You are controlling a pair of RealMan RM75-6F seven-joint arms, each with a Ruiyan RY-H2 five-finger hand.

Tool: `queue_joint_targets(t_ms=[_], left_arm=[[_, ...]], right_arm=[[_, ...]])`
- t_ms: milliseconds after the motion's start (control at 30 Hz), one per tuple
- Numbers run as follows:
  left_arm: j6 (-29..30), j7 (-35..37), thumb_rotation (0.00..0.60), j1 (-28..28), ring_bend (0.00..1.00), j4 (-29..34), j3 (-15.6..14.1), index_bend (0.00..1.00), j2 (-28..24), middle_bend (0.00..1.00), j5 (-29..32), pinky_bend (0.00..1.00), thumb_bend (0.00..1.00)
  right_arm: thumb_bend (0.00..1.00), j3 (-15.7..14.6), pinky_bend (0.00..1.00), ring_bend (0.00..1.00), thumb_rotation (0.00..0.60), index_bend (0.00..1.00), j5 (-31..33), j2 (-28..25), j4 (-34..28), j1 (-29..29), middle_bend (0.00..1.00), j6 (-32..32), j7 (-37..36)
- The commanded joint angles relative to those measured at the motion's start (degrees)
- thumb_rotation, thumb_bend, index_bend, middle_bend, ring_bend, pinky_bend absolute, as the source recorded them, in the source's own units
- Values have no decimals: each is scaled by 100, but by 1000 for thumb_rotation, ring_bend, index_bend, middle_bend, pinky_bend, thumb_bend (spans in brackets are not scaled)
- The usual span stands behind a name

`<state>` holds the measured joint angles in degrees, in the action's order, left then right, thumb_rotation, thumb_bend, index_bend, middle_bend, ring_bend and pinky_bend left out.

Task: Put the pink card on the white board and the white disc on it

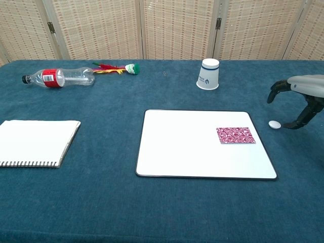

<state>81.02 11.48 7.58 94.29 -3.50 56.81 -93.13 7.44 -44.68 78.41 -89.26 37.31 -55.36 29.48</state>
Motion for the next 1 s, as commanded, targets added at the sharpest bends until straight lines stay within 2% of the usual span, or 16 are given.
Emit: queue_joint_targets(t_ms=[33, 167, 433, 1000], left_arm=[[-66, -158, 600, 20, 35, 55, 10, 119, 53, 37, 42, 182, 255], [-156, -237, 600, 52, 35, 74, 27, 115, 79, 37, 118, 182, 255], [-205, -230, 600, 69, 35, 56, 57, 115, 79, 37, 208, 182, 254], [-268, -189, 600, 105, 35, 39, 46, 114, 79, 37, 200, 182, 254]], right_arm=[[198, -2, 0, 0, 600, 348, -43, -21, 352, 20, 90, 240, -212], [202, -9, 0, 0, 600, 354, 15, 107, 775, 119, 94, 520, -295], [204, -79, 0, 0, 600, 356, -71, 538, 1404, 181, 96, 584, -336], [215, -57, 0, 0, 600, 356, -224, 996, 1921, 138, 110, 530, -399]])
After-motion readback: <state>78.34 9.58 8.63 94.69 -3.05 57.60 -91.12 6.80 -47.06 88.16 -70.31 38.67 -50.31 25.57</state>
